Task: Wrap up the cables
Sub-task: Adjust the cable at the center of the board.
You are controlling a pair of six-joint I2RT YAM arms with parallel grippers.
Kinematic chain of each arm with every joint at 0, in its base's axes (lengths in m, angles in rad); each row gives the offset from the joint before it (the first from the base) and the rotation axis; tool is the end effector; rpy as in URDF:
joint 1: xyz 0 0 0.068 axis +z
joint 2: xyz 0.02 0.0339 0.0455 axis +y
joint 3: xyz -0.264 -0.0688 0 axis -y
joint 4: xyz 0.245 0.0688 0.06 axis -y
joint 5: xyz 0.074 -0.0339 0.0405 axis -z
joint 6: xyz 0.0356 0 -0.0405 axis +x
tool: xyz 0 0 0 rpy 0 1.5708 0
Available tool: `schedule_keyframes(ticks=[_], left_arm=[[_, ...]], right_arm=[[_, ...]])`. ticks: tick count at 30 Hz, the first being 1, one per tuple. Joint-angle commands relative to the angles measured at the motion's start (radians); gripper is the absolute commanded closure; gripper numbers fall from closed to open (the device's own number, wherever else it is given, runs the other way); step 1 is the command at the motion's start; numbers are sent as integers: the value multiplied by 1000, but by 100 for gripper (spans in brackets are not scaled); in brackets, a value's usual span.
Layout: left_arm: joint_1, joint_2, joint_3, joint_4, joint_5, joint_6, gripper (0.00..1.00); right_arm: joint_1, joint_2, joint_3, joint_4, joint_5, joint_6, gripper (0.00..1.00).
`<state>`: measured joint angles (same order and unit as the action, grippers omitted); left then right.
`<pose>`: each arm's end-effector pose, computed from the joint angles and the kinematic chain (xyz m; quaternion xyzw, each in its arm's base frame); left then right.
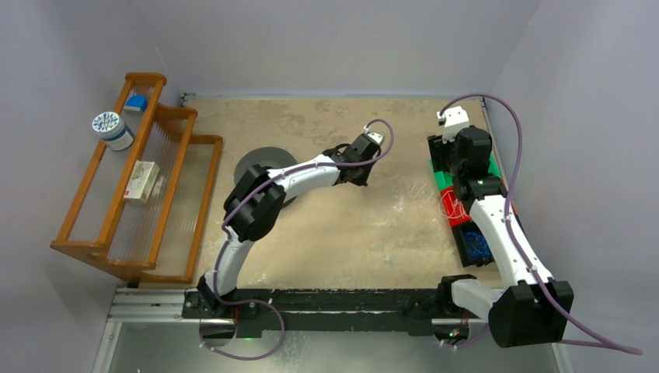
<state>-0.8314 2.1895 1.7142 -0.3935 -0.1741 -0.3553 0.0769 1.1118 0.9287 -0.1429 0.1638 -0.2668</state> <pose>0.3340 -0.3570 0.1865 0.1915 0.9161 -0.1238 0.3296 0.2579 0.0141 0.3296 -0.0915 0.8060 -0.1213 0.5721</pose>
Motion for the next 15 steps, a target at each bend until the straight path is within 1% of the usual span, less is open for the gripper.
schedule_keyframes(ticks=[1,3,7,10,13,15], left_arm=[[32,-108,17,-8,-64,29,100],[71,-156,18,-15,-81,41,100],[201,-257,34,-36,-106,65,100],[312,-343,23,-30,-123,87,100],[411,-422,0,-13,-126,113,100],[462,-469,-16,-7,-132,133,100]], right_arm=[[-5,-19,-1,-33,-7,-44,29],[-5,-13,-6,-73,29,-58,27],[-6,-2,-18,-182,78,-90,26],[-13,-23,-54,-230,105,-107,26],[-52,-39,-83,-251,127,-120,26],[-107,-40,-94,-251,124,-136,26]])
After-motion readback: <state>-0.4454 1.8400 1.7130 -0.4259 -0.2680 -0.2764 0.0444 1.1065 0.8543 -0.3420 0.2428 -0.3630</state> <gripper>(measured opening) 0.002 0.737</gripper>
